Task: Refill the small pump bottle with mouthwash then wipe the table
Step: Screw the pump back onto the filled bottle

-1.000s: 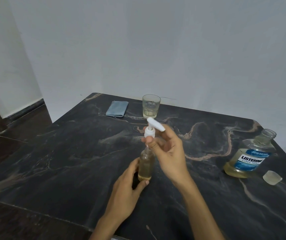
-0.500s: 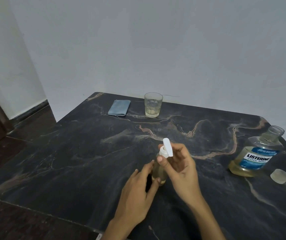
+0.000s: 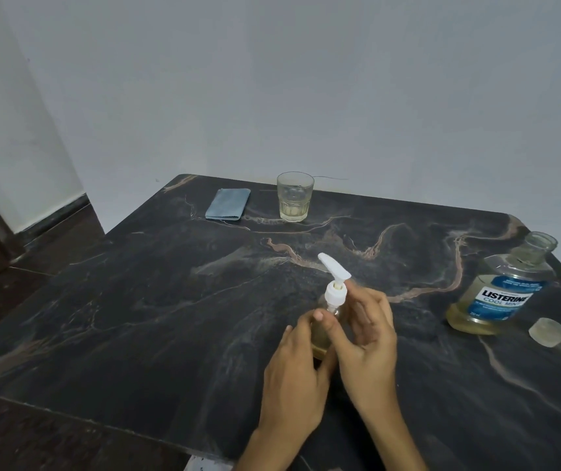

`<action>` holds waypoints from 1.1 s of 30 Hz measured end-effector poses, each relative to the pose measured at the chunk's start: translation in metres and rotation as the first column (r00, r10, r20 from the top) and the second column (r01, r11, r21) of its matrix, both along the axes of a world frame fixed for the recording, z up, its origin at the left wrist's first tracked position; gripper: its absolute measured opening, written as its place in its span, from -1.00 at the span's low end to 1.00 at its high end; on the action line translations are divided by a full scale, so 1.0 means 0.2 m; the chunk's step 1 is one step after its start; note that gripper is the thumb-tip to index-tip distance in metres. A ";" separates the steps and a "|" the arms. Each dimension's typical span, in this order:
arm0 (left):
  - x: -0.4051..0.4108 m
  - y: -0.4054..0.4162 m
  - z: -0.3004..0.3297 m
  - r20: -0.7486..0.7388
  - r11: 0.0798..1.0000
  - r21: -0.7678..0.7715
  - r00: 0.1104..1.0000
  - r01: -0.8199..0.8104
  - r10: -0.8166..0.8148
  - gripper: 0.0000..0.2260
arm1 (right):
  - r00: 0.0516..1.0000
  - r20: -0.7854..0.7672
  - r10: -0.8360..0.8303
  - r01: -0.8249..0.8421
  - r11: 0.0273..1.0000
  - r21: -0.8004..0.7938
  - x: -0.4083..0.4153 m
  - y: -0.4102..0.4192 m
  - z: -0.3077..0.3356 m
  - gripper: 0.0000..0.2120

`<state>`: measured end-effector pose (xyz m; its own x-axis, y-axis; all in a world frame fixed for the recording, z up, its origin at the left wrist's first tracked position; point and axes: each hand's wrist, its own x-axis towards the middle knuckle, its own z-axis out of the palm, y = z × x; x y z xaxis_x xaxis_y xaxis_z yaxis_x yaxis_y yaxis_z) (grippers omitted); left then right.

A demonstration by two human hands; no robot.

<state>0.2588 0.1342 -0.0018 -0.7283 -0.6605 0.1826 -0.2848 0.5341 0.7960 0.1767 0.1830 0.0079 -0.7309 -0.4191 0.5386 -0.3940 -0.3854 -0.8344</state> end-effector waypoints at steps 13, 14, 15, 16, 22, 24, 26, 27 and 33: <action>0.00 0.00 -0.01 0.002 1.000 0.018 1.000 0.012 -0.012 -0.62 | 0.994 0.104 -0.017 0.027 0.995 -0.092 0.04 -0.01 0.00 -0.47; 0.00 0.01 -0.01 0.001 1.000 0.016 1.000 0.008 -0.008 -0.62 | 0.993 0.112 -0.036 0.048 0.994 -0.102 0.05 -0.02 0.00 -0.47; 0.00 0.01 -0.01 0.000 1.000 0.017 1.000 0.007 -0.007 -0.61 | 0.992 0.111 -0.059 0.071 0.991 -0.110 0.05 -0.02 0.00 -0.47; 0.00 0.01 -0.01 0.005 1.000 0.021 1.000 0.010 -0.010 -0.60 | 0.991 0.103 -0.083 0.094 0.989 -0.110 0.06 -0.02 0.00 -0.47; 0.00 0.02 0.00 -0.035 1.000 0.020 0.999 0.017 -0.017 -0.55 | 0.990 0.034 -0.135 0.135 0.991 0.013 0.07 -0.03 0.01 -0.50; 0.00 0.01 0.00 -0.045 0.999 0.026 0.999 0.019 -0.017 -0.55 | 0.990 0.011 -0.143 0.142 0.989 0.045 0.07 -0.02 0.01 -0.59; 0.00 0.01 0.00 -0.045 0.999 0.034 0.999 0.025 -0.023 -0.56 | 0.991 0.027 -0.134 0.133 0.991 0.028 0.07 -0.02 0.02 -0.62; 0.00 0.01 0.00 -0.046 0.999 0.036 0.999 0.027 -0.025 -0.56 | 0.992 0.035 -0.124 0.123 0.992 0.021 0.07 -0.02 0.02 -0.61; 0.01 0.00 0.00 -0.020 0.999 0.048 1.000 0.025 -0.024 -0.61 | 0.993 0.105 -0.053 0.051 0.999 0.019 0.07 -0.02 0.03 -0.57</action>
